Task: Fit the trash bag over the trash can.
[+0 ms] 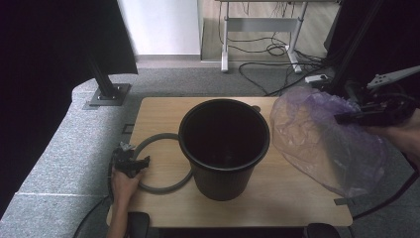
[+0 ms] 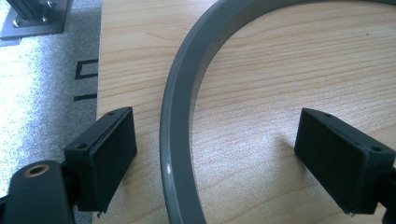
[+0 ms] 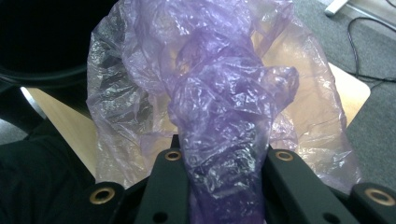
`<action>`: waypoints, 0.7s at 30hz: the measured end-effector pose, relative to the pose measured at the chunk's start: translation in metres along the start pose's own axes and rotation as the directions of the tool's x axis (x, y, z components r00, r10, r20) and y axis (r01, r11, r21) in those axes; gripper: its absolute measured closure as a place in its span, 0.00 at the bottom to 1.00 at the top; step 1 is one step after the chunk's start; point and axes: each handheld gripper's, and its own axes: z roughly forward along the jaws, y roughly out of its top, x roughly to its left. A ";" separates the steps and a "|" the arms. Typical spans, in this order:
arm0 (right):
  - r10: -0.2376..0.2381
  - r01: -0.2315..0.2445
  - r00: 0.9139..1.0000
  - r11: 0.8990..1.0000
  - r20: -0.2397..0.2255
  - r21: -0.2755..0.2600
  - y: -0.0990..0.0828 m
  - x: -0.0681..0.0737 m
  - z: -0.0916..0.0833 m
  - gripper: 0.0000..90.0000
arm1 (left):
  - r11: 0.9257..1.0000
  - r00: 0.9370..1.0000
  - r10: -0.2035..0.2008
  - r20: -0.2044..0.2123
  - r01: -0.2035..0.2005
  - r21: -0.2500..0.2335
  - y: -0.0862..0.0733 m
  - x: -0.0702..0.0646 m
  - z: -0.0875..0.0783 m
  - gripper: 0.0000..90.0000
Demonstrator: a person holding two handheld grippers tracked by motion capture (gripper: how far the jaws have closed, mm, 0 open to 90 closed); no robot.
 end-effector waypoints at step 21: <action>-0.133 0.127 0.987 0.989 -0.087 -0.074 0.074 0.045 -0.027 0.85 | 1.000 1.000 0.000 0.000 0.000 0.000 0.000 0.000 0.000 0.14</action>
